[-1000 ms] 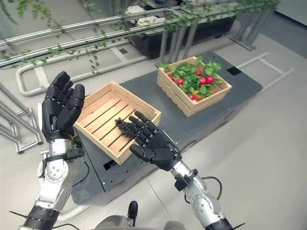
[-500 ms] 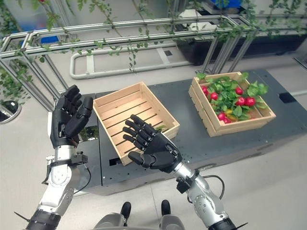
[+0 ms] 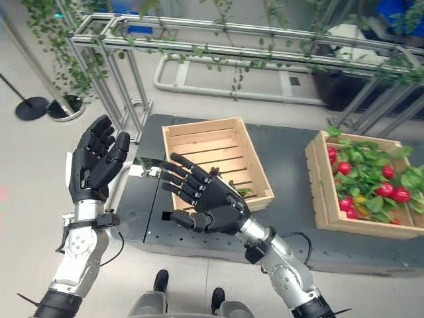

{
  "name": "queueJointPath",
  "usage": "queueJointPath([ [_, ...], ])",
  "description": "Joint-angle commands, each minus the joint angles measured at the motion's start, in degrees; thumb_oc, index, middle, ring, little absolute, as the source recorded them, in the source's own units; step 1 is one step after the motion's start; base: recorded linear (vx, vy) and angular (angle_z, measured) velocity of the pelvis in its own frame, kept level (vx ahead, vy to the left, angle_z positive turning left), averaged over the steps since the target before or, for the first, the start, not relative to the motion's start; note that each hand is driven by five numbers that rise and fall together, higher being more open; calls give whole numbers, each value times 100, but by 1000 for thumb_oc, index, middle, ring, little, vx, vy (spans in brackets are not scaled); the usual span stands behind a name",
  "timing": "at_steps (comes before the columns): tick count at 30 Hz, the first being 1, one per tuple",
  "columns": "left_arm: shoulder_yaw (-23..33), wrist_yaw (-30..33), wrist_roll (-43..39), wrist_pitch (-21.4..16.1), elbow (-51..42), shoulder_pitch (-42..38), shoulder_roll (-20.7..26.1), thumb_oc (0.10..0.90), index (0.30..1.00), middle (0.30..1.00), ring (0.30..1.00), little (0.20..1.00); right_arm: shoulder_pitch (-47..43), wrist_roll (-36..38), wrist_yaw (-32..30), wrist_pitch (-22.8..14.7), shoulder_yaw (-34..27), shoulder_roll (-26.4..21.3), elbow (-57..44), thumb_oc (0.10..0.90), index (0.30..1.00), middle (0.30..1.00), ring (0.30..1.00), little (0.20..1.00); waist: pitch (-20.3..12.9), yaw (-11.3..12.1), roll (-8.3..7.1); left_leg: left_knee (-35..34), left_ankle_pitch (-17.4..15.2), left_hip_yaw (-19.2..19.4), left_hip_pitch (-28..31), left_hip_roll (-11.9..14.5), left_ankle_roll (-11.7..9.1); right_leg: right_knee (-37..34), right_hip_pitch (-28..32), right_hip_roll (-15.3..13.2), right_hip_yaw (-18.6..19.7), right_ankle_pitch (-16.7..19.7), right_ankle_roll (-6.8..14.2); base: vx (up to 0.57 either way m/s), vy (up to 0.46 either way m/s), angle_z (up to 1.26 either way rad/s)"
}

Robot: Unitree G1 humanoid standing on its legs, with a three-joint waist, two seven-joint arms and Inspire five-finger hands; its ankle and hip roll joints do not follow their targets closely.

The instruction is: Pick up the fruits from the basket on one side to the basket on the other side

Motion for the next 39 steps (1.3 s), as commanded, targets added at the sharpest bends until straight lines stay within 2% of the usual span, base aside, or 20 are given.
queueJointPath([
  [1,181,-9,763,-640,-150,-516,279,800,900,900,900,900,-37,188,301,-491,-456,294,-326,800,900,900,900,900,-579,-250,-73,-676,-51,362,394,278,-690,-451,-390,-279,115,798,257,-7,161,38],
  [3,103,76,1069,-773,15,-674,359,800,900,900,900,900,-36,-11,200,-392,-499,323,-241,800,900,900,900,900,-528,-300,-26,-676,126,328,121,312,-780,-473,-380,-295,89,795,272,-19,212,48],
  [4,72,195,1325,-778,103,-770,422,800,900,900,900,900,-47,-135,294,-313,-442,245,-120,800,900,900,900,900,-506,-290,-9,-676,65,107,55,184,-713,-508,-404,-328,187,788,298,-12,257,53],
  [7,32,234,1577,-805,225,-902,671,800,900,900,900,900,-12,-323,365,-325,-316,98,240,800,900,900,900,900,-444,-270,10,-655,-41,69,102,94,-675,-457,-473,-435,195,795,358,19,194,2],
  [9,105,93,1634,-807,219,-828,905,800,900,900,900,900,160,-438,639,-111,-277,-34,415,800,900,900,900,900,-433,-249,-13,-596,-158,132,243,24,-635,-397,-450,-592,165,822,443,116,210,-18],
  [13,213,-11,1884,-650,155,-831,1268,800,900,900,900,900,352,-730,766,268,-208,-280,715,800,900,900,900,900,-475,-251,-76,-483,-368,324,427,-61,-581,-399,-421,-825,199,925,616,128,107,-29],
  [19,133,127,2454,-464,273,-980,1494,800,900,900,900,900,391,-1168,1090,417,118,-352,1323,800,900,900,900,900,-490,-318,-69,-361,-522,497,479,-62,-534,-353,-472,-858,361,915,669,71,0,-17],
  [22,-161,529,2986,-412,504,-1285,1636,800,900,900,900,900,266,-782,814,107,254,-438,1364,800,900,900,900,900,-377,-385,-34,-236,-530,507,341,-35,-548,-264,-614,-799,463,891,642,-25,-66,-12],
  [23,-346,803,3243,-346,674,-1492,1715,800,900,900,900,900,128,-469,553,-325,227,-415,1385,800,900,900,900,900,-287,-442,6,-219,-506,490,266,-18,-556,-239,-691,-756,515,885,625,-42,-44,-11],
  [24,-440,962,3401,-346,797,-1605,1744,800,900,900,900,900,46,-268,469,-443,161,-377,1381,800,900,900,900,900,-242,-486,31,-207,-501,511,236,-3,-556,-213,-738,-724,545,869,609,-47,-43,-9],
  [26,-526,1167,3600,-352,981,-1736,1748,800,900,900,900,900,-67,-229,433,-491,70,-271,1366,800,900,900,900,900,-167,-547,71,-177,-498,508,151,11,-555,-156,-835,-679,601,835,586,-50,-25,-12],
  [28,-662,1325,3871,-339,1204,-1927,1796,800,900,900,900,900,-91,-495,405,-431,-14,-232,1450,800,900,900,900,900,-77,-641,117,-147,-484,514,59,29,-569,-76,-932,-619,661,783,561,-56,-26,-17],
  [31,-1053,1615,4178,-46,1292,-2379,2063,800,900,900,900,900,-65,-801,469,-332,35,-459,1576,800,900,900,900,900,150,-805,147,-34,-458,554,-137,58,-595,101,-1133,-538,705,704,518,-82,-24,-22],
  [39,-2101,1914,4476,530,1758,-3532,2521,800,900,900,900,900,-307,-531,530,-187,270,-836,1993,800,900,900,900,900,714,-1032,119,557,-437,575,-819,89,-684,588,-1702,-398,815,613,373,-92,-23,-6],
])
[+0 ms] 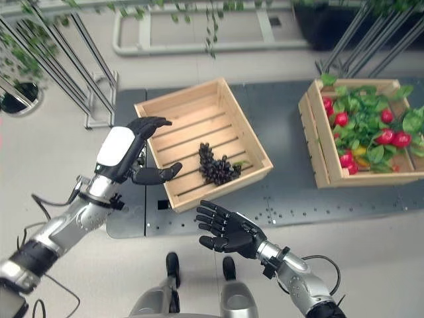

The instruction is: Pick up the fruits from the basket on one side to the basket on the other side

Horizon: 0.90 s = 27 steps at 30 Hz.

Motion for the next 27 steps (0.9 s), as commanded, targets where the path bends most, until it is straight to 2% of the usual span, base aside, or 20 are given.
queueJointPath([
  [1,178,684,58,63,219,-842,37,800,900,900,900,900,-65,384,161,-167,177,-217,-507,800,900,900,900,900,-24,-138,-74,1096,-505,-116,-494,313,-278,787,-841,-43,121,237,-184,-73,-11,-16],
  [6,-411,956,359,370,877,-1716,101,800,900,900,900,900,-146,185,283,0,418,-285,-124,800,900,900,900,900,303,-270,-170,1485,-536,-99,-952,342,-306,1095,-1252,-11,124,193,-266,-57,-27,-11],
  [8,-520,993,415,388,1054,-1900,90,800,900,900,900,900,-157,156,301,43,459,-307,-44,800,900,900,900,900,360,-291,-187,1534,-531,-100,-1023,351,-313,1147,-1325,-3,124,198,-273,-35,-26,-7],
  [16,-1245,693,847,716,1673,-2886,90,800,900,900,900,900,-293,213,434,73,551,-403,344,800,900,900,900,900,669,-385,-281,1669,-471,-117,-1320,356,-344,1139,-1513,67,168,271,-309,-8,-37,-4],
  [21,-1505,613,1121,1009,1762,-3255,120,800,900,900,900,900,-331,178,528,222,572,-397,225,800,900,900,900,900,848,-468,-315,1916,-528,-90,-1525,369,-337,1244,-1670,86,187,274,-341,-7,-1,-5],
  [27,-1728,576,1625,1441,1773,-3615,43,800,900,900,900,900,-378,405,519,138,556,-282,307,800,900,900,900,900,947,-517,-325,2067,-578,-78,-1696,379,-330,1326,-1803,100,198,253,-364,7,-1,1],
])
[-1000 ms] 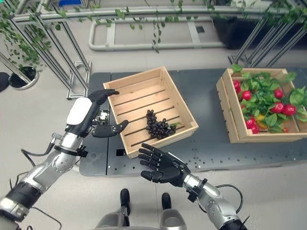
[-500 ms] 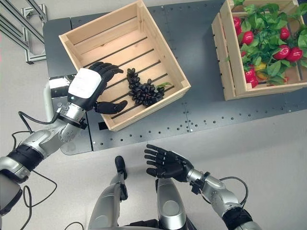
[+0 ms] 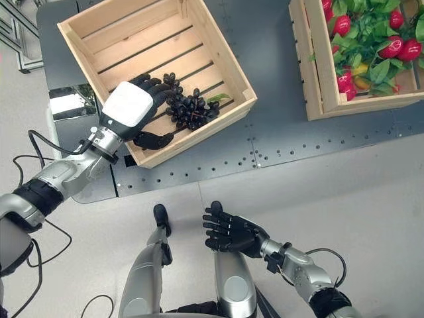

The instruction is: Pick up the fruits from the basket on one side to the basket on the other side

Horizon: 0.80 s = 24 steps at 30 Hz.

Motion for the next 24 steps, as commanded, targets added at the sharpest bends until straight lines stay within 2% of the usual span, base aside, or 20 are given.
queueJointPath([
  [1,302,227,378,238,-58,-990,29,800,900,900,900,900,119,404,484,-61,82,-89,-576,800,900,900,900,900,2,-194,-171,1131,-641,-177,-371,247,-221,-908,281,-7,50,750,-170,0,0,0],
  [15,-166,-106,739,727,886,-1832,-441,800,900,900,900,900,36,740,292,-84,101,109,-794,800,900,900,900,900,2,-441,-280,1427,-720,6,-890,274,-179,-713,-340,42,167,850,-158,15,9,-2],
  [24,-369,-542,597,780,1270,-2122,-718,800,900,900,900,900,47,871,296,-206,10,216,-763,800,900,900,900,900,2,-572,-364,1594,-795,114,-1131,290,-139,-563,-675,73,235,874,-160,17,6,-6],
])
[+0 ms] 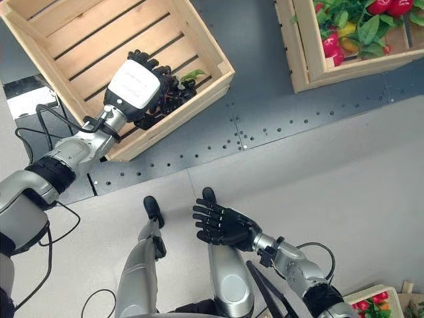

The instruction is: Pick up the fruits from the basket on one side to the basket on the other side

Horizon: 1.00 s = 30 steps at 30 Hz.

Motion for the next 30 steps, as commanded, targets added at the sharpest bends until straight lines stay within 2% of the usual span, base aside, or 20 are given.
queueJointPath([
  [1,156,-19,-76,52,177,-958,-120,800,900,900,900,900,192,414,303,-193,-136,70,-371,800,900,900,900,900,-27,-127,-279,1314,-773,-84,-458,282,-122,-1099,258,36,8,949,-120,36,-12,-11],
  [3,142,-80,-108,91,211,-980,-152,800,900,900,900,900,178,427,307,-197,-138,75,-356,800,900,900,900,900,-27,-140,-283,1343,-778,-79,-490,287,-120,-1083,222,38,12,953,-124,26,-8,-9],
  [4,89,-303,-136,206,350,-1059,-235,800,900,900,900,900,143,464,328,-204,-161,93,-292,800,900,900,900,900,-27,-162,-292,1366,-785,-73,-545,282,-107,-1040,142,44,12,954,-128,24,-9,-6],
  [13,-37,-948,-209,826,821,-1239,-428,800,900,900,900,900,-8,624,96,-233,-213,188,-323,800,900,900,900,900,-27,-212,-313,1254,-713,5,-686,281,-106,-1097,-86,42,-11,1042,-133,4,2,-2],
  [14,-68,-1242,-205,997,1016,-1274,-496,772,858,858,858,858,-70,657,43,-250,-220,201,-274,800,900,900,900,900,-27,-219,-317,1258,-700,21,-733,284,-97,-1069,-151,45,-22,1048,-136,-1,3,-4],
  [15,-99,-1501,-86,1070,1143,-1275,-554,598,596,596,596,596,-90,698,47,-275,-231,227,-219,800,900,900,900,900,-27,-222,-323,1296,-709,16,-772,281,-95,-1053,-187,46,-25,1053,-137,0,0,0],
  [16,-114,-1604,1,1149,1136,-1260,-576,571,556,556,556,556,-106,717,36,-278,-238,237,-206,800,900,900,900,900,-27,-220,-324,1310,-708,12,-794,285,-103,-1054,-203,40,-31,1060,-136,0,0,0],
  [17,-111,-1972,310,1406,1104,-1187,-635,405,307,307,307,307,-154,704,44,-260,-259,269,-179,800,900,900,900,900,-27,-209,-327,1305,-702,2,-822,280,-109,-1069,-226,30,-45,1070,-137,10,-19,4],
  [19,-204,-2309,632,1657,1143,-1195,-696,400,300,300,300,300,-213,708,28,-278,-200,292,-219,800,900,900,900,900,-27,-204,-342,1242,-678,22,-820,268,-100,-1058,-257,36,-50,1067,-134,3,-12,2],
  [22,-300,-2436,628,1847,1236,-1222,-750,400,300,300,300,300,-268,837,-88,-283,-149,289,-256,800,900,900,900,900,-27,-188,-352,1250,-663,-11,-884,252,-105,-1028,-324,43,-83,1063,-142,-6,-32,0],
  [26,-236,-2114,603,1822,1221,-1189,-750,400,300,300,300,300,-295,949,-153,-350,-126,296,-234,800,900,900,900,900,-27,-158,-338,1184,-639,-31,-839,250,-108,-1030,-303,52,-119,1053,-154,0,0,0],
  [30,-182,-1443,417,1691,1213,-1172,-676,400,300,300,300,300,-280,920,-115,-569,-136,274,-183,800,900,900,900,900,-27,-124,-313,1116,-634,-33,-730,239,-91,-995,-232,78,-145,1008,-180,-8,6,0],
])
